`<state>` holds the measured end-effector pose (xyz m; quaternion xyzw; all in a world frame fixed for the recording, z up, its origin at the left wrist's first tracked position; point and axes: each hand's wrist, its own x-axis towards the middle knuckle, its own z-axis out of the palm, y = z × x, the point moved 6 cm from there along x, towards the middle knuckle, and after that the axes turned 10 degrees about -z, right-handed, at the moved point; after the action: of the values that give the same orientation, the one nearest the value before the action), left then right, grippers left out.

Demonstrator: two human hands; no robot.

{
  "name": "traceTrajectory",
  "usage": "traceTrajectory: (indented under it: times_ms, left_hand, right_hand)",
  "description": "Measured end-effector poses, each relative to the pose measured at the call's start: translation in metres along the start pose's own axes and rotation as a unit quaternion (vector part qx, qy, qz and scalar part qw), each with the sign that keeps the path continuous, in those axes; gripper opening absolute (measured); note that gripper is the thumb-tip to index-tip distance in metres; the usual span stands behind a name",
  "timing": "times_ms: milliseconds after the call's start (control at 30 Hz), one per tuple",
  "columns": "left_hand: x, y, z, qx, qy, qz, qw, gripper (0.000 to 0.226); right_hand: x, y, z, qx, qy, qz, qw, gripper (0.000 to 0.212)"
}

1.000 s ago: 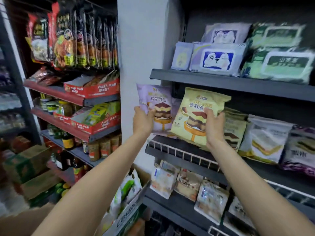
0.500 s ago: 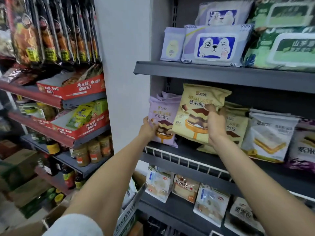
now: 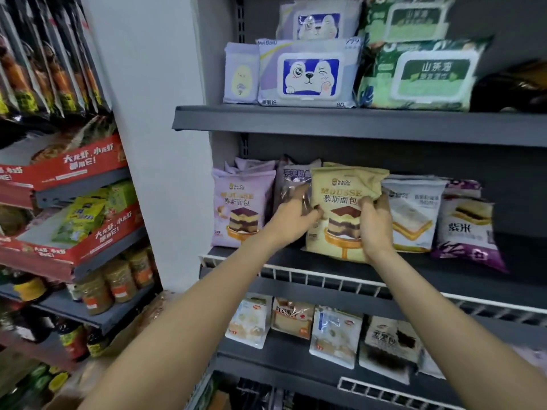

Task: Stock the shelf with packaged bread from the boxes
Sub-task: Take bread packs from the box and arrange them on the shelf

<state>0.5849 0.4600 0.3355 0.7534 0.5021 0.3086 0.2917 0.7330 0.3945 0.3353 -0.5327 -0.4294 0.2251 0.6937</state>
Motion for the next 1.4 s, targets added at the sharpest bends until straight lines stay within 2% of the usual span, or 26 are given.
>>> traceTrajectory:
  times_ms: [100, 200, 300, 367, 467, 600, 667, 767, 900, 1033, 1167, 1267, 1400]
  left_hand:
    - [-0.009, 0.004, 0.030, 0.002, -0.039, -0.002, 0.999, 0.085]
    - [-0.012, 0.004, 0.051, 0.029, -0.023, -0.007, 0.999, 0.101]
    - [-0.013, 0.005, 0.059, 0.045, 0.017, -0.016, 0.999, 0.097]
    - [-0.019, 0.009, 0.058, 0.071, 0.035, -0.022, 0.997, 0.093]
    - [-0.032, 0.010, 0.050, 0.139, 0.067, -0.040, 0.987, 0.074]
    - [-0.072, 0.003, 0.013, 0.190, 0.168, -0.065, 0.965, 0.048]
    - [-0.105, -0.011, -0.010, 0.212, 0.219, -0.088, 0.948, 0.039]
    - [-0.168, -0.050, -0.042, 0.236, 0.271, -0.161, 0.919, 0.028]
    - [-0.274, -0.119, -0.080, 0.180, 0.325, -0.289, 0.882, 0.024]
    - [-0.398, -0.203, -0.112, 0.135, 0.357, -0.428, 0.819, 0.021]
    - [-0.523, -0.288, -0.128, 0.087, 0.346, -0.549, 0.756, 0.022]
    - [-0.607, -0.352, -0.128, 0.056, 0.310, -0.618, 0.720, 0.021]
    - [-0.678, -0.427, -0.102, 0.064, 0.179, -0.672, 0.716, 0.027]
  right_hand:
    - [0.000, 0.013, -0.014, -0.124, -0.026, -0.094, 0.987, 0.061]
    - [0.006, 0.026, -0.019, -0.287, -0.071, -0.207, 0.933, 0.097]
    - [0.005, 0.024, -0.013, -0.459, -0.141, -0.297, 0.825, 0.091]
    - [0.004, 0.024, -0.008, -0.521, -0.203, -0.291, 0.776, 0.086]
    - [-0.008, 0.014, -0.004, -0.515, -0.228, -0.290, 0.774, 0.081]
    - [-0.048, -0.007, 0.015, -0.407, -0.280, -0.356, 0.793, 0.059]
    - [-0.075, -0.014, 0.035, -0.348, -0.325, -0.362, 0.801, 0.045]
    - [-0.130, -0.013, 0.078, -0.291, -0.426, -0.336, 0.787, 0.033]
    - [-0.228, -0.002, 0.142, -0.250, -0.552, -0.323, 0.727, 0.026]
    - [-0.350, 0.024, 0.203, -0.199, -0.659, -0.290, 0.665, 0.018]
    - [-0.478, 0.063, 0.253, -0.197, -0.743, -0.238, 0.594, 0.018]
    - [-0.571, 0.097, 0.280, -0.218, -0.783, -0.201, 0.547, 0.023]
    - [-0.674, 0.160, 0.301, -0.276, -0.833, -0.171, 0.448, 0.027]
